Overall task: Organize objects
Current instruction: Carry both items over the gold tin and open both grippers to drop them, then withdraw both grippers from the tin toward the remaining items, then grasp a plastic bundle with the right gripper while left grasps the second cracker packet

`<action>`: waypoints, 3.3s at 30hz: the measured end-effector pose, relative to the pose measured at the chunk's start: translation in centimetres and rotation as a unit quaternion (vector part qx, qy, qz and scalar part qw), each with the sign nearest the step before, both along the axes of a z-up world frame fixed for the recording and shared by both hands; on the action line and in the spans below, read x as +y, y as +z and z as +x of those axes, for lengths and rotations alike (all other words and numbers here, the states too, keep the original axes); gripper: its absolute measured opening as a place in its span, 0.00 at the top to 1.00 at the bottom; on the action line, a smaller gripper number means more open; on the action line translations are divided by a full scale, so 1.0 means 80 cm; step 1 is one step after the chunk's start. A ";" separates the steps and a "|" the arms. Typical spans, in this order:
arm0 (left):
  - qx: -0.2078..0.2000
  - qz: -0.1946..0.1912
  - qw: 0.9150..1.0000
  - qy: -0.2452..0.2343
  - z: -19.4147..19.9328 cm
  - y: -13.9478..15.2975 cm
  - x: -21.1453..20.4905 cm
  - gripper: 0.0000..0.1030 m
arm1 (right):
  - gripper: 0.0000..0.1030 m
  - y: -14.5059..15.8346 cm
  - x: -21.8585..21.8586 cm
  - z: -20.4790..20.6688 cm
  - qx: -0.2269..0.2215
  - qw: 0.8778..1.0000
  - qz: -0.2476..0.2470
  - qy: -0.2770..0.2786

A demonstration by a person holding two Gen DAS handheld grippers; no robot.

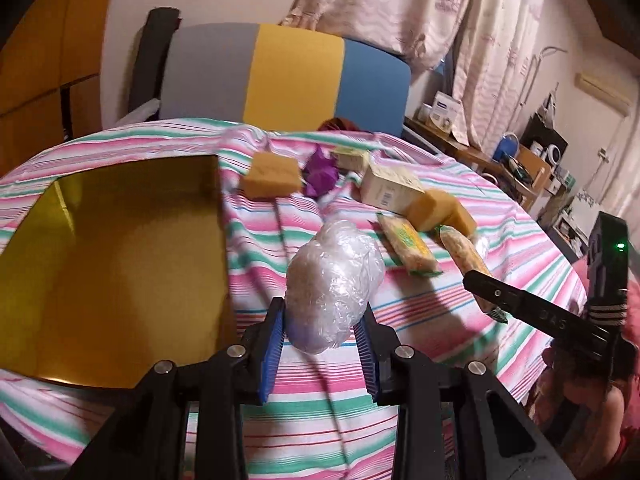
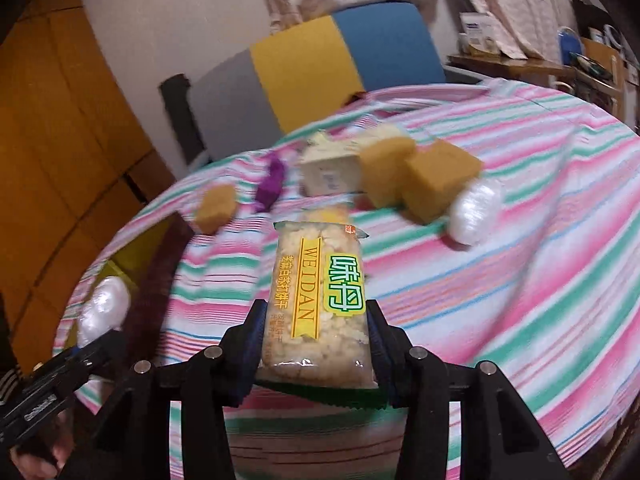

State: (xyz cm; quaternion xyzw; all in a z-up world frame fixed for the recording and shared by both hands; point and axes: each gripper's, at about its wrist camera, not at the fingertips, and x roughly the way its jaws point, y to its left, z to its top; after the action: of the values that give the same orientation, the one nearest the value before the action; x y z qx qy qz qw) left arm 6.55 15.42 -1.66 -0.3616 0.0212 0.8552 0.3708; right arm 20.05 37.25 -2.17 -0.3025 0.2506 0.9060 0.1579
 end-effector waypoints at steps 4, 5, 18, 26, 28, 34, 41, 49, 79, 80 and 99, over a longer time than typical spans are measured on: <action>0.009 -0.002 0.999 0.032 -0.011 0.008 -0.030 0.67 | 0.54 0.020 -0.042 -0.027 0.017 0.998 0.007 0.057; 0.010 -0.003 0.999 0.039 -0.014 0.009 -0.037 0.67 | 0.54 0.024 -0.052 -0.037 0.020 0.997 0.009 0.072; -0.007 -0.048 0.982 0.181 -0.090 -0.008 -0.150 0.66 | 0.54 0.054 -0.200 -0.156 0.036 0.973 0.020 0.227; -0.028 -0.081 0.966 0.244 -0.124 -0.029 -0.199 0.66 | 0.54 0.028 -0.257 -0.212 -0.017 0.966 0.031 0.256; -0.036 -0.086 0.962 0.258 -0.130 -0.034 -0.211 0.66 | 0.54 0.021 -0.264 -0.220 -0.024 0.964 0.031 0.263; -0.050 -0.063 0.958 0.276 -0.127 -0.030 -0.232 0.38 | 0.54 0.004 -0.283 -0.239 -0.044 0.959 0.034 0.277; 0.012 -0.030 0.934 0.355 -0.111 0.015 -0.259 0.08 | 0.54 -0.016 -0.295 -0.249 -0.068 0.957 0.026 0.282; 0.032 0.015 0.898 0.439 -0.098 0.046 -0.301 0.00 | 0.52 -0.025 -0.330 -0.269 -0.083 0.948 -0.014 0.306; 0.009 -0.027 0.976 0.218 -0.047 0.029 -0.149 0.00 | 0.50 0.027 -0.149 -0.129 -0.021 0.990 0.096 0.098; 0.012 -0.027 0.978 0.206 -0.043 0.029 -0.141 0.00 | 0.49 0.024 -0.131 -0.118 -0.022 0.992 0.095 0.074; 0.009 -0.055 0.995 0.087 0.014 0.017 -0.042 0.00 | 0.43 -0.030 0.155 -0.021 -0.078 0.978 0.058 -0.184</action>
State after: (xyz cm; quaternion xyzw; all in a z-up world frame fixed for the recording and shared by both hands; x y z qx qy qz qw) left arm 7.65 12.04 -0.31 -0.3737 0.0400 0.8852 0.2742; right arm 18.39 49.62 -4.58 -0.3108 0.2359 0.8481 0.3585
